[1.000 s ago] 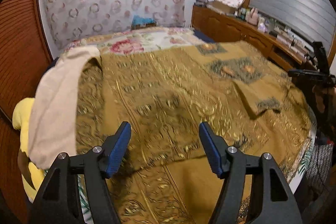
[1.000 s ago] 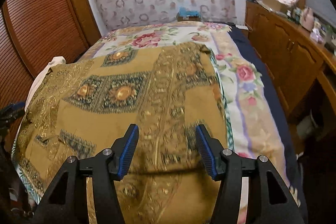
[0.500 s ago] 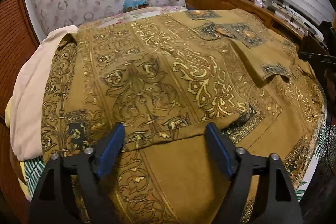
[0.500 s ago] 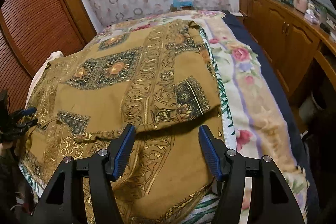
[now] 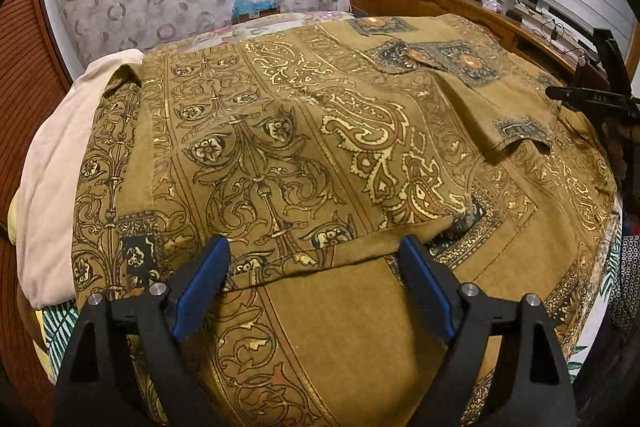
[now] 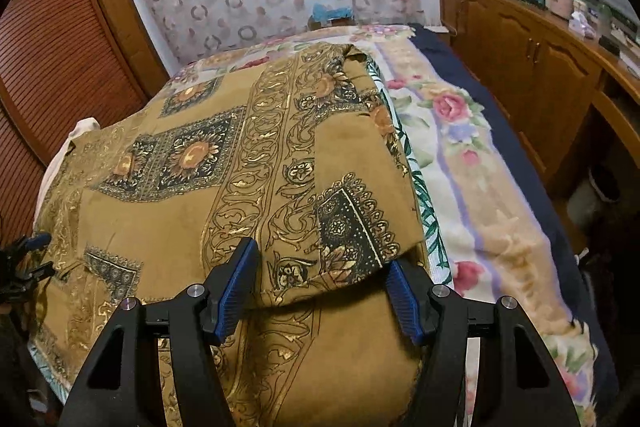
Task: Fold small clothes
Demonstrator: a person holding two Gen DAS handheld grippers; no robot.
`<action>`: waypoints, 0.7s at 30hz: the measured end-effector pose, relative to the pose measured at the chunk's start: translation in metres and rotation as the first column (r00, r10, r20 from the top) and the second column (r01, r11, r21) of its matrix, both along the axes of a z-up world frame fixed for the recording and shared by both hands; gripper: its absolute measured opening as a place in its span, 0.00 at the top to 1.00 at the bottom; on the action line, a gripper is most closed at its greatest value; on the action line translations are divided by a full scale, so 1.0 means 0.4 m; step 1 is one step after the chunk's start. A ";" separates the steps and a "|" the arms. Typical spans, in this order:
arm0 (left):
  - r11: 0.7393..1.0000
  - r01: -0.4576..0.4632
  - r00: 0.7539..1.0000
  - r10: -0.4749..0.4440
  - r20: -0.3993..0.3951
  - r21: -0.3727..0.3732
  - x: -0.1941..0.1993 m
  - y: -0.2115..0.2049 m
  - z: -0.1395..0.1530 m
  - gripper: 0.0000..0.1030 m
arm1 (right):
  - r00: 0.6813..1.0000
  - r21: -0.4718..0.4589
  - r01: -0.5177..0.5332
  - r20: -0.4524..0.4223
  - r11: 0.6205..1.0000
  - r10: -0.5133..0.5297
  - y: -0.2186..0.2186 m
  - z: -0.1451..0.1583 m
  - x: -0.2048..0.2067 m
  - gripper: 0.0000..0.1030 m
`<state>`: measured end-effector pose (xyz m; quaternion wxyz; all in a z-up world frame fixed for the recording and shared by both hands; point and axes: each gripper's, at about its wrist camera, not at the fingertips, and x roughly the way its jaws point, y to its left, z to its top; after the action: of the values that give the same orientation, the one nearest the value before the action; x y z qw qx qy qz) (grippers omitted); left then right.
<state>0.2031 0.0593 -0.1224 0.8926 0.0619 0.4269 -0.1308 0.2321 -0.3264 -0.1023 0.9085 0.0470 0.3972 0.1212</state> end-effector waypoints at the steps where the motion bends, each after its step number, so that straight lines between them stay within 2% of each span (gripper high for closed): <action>1: 1.000 0.000 1.000 0.000 0.000 0.000 -0.001 -0.002 0.000 0.16 | 1.000 -0.015 -0.001 0.010 1.000 0.001 0.006 -0.004 -0.005 0.37; 4: 1.000 0.000 1.000 0.000 0.001 0.001 -0.001 -0.001 0.000 0.16 | 1.000 -0.048 -0.004 0.026 0.999 0.005 0.017 -0.010 -0.012 0.37; 11: 1.000 -0.013 1.000 0.014 -0.021 0.008 -0.011 0.013 0.010 0.16 | 1.000 -0.046 -0.010 0.024 0.999 0.011 0.009 -0.010 -0.008 0.37; 16: 0.990 -0.078 0.995 0.084 0.051 -0.120 -0.062 0.094 0.068 0.16 | 1.000 -0.088 -0.011 0.023 0.996 0.013 0.018 -0.010 -0.005 0.37; 18: 0.983 -0.117 0.989 0.128 0.075 -0.141 -0.074 0.130 0.084 0.24 | 1.000 -0.100 -0.015 0.022 0.995 0.018 0.018 -0.011 -0.002 0.36; 20: 0.979 -0.142 0.986 0.153 0.061 -0.149 -0.069 0.161 0.087 0.38 | 1.000 -0.102 -0.020 0.022 0.995 0.022 0.016 -0.010 0.001 0.35; 21: 0.976 -0.155 0.985 0.165 0.051 -0.152 -0.065 0.176 0.085 0.41 | 0.999 -0.099 -0.021 0.021 0.995 0.024 0.013 -0.009 0.002 0.35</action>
<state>0.1770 0.1297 -0.0885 0.9155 -0.0350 0.3911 -0.0877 0.2330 -0.3211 -0.1061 0.9127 -0.0039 0.3929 0.1122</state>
